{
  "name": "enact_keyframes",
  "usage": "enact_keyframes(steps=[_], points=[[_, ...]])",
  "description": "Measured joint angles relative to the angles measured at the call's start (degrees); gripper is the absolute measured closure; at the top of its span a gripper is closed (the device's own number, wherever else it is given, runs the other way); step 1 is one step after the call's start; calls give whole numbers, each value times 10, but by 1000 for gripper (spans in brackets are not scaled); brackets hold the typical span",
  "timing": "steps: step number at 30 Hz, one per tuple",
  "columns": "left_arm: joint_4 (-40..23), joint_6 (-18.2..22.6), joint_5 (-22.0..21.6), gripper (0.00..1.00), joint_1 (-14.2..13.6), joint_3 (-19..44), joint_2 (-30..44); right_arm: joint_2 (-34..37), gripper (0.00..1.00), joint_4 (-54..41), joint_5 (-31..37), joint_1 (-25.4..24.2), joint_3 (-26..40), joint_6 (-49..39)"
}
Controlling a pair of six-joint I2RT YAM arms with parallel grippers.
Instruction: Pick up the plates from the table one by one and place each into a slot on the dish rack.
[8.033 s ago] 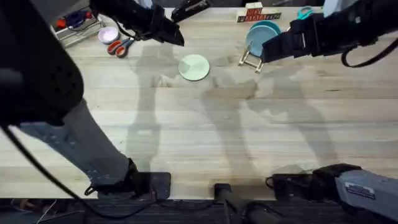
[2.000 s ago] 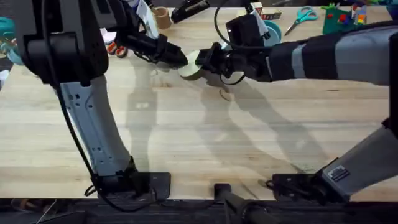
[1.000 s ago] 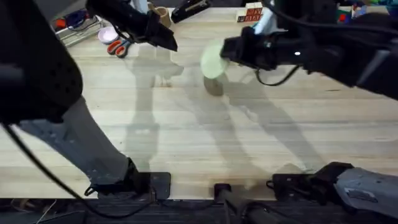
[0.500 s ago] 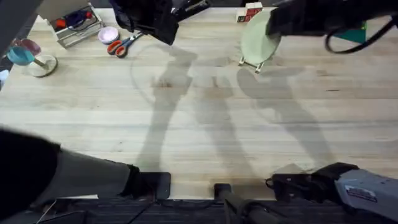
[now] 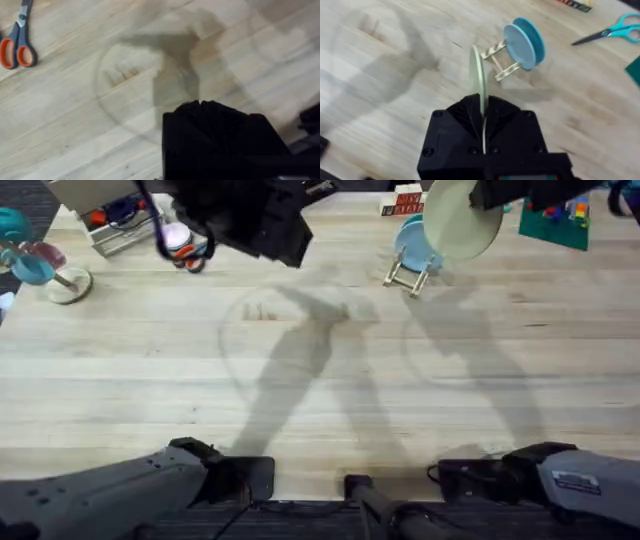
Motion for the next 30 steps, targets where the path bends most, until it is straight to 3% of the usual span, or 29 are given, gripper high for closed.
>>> enact_keyframes(steps=[2,7,8,20,30], points=[[-13,-1,-1,811,-13,0,-14,15,973,-7,2,-8,19,-29],[-44,-4,-2,55,-22,0,-29,49,973,6,4,-31,51,-99],[-48,-5,-2,22,-22,0,-28,55,973,15,4,-35,53,-114],[-54,-5,-3,7,-22,0,-28,116,972,96,8,-50,56,-298],[-54,-5,-3,7,-22,0,-28,133,972,99,8,-50,56,-342]])
